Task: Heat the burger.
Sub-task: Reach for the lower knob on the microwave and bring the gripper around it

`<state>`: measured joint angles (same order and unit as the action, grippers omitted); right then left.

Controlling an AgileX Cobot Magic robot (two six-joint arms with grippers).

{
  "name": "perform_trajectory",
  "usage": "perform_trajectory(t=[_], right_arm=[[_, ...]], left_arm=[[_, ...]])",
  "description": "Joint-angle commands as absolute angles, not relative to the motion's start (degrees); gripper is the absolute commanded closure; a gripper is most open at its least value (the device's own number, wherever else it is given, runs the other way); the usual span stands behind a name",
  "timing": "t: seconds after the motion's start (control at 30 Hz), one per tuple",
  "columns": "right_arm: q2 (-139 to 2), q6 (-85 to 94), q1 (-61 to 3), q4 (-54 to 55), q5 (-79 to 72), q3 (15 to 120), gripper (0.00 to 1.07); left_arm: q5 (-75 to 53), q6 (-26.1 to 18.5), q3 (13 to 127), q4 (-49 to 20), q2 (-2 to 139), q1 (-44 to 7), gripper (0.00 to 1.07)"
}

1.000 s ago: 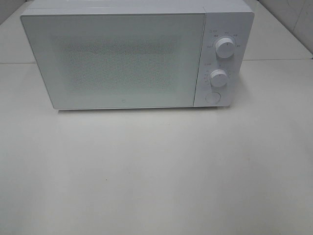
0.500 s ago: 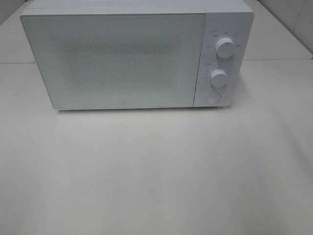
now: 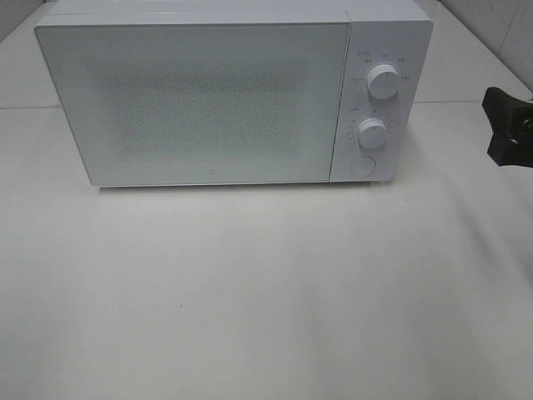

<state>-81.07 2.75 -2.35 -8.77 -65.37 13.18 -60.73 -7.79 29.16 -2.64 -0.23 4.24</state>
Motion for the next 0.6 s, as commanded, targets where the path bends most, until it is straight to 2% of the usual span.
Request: perform_trajectory(t=[0.03, 0.1, 0.23, 0.37, 0.4, 0.43, 0.47, 0.53, 0.57, 0.6], right_arm=[[-84.1, 4.5, -2.2, -7.0, -72.1, 13.0, 0.31], [-88.6, 4.8, -2.2, -4.0, -78.7, 13.1, 0.31], [-92.6, 4.9, -3.1, -3.5, -79.9, 13.3, 0.31], [-95.7, 8.7, -8.5, 2.7, -80.0, 14.1, 0.31], [-96.4, 11.1, -11.9, 8.0, -79.6, 14.4, 0.31], [-96.4, 11.1, -11.9, 8.0, -79.6, 14.4, 0.31], [-97.2, 11.3, -16.0, 12.1, -79.9, 14.6, 0.31], [-97.5, 10.8, -17.6, 13.9, -80.0, 14.7, 0.31], [-98.4, 8.8, -21.3, 17.1, -80.0, 15.5, 0.31], [-98.4, 8.8, -21.3, 17.1, -80.0, 15.5, 0.31]], left_arm=[[-60.0, -7.4, 29.0, -2.8, -1.2, 4.5, 0.02], [-60.0, -7.4, 29.0, -2.8, -1.2, 4.5, 0.02], [-60.0, -7.4, 29.0, -2.8, -1.2, 4.5, 0.02], [-60.0, -7.4, 29.0, -2.8, -1.2, 4.5, 0.02], [-60.0, -7.4, 29.0, -2.8, -1.2, 4.5, 0.02], [-60.0, -7.4, 29.0, -2.8, -1.2, 4.5, 0.02], [-60.0, -7.4, 29.0, -2.8, -1.2, 4.5, 0.02], [-60.0, -7.4, 29.0, -2.8, -1.2, 4.5, 0.02], [-60.0, -7.4, 29.0, -2.8, -1.2, 4.5, 0.02], [-60.0, -7.4, 29.0, -2.8, -1.2, 4.5, 0.02]])
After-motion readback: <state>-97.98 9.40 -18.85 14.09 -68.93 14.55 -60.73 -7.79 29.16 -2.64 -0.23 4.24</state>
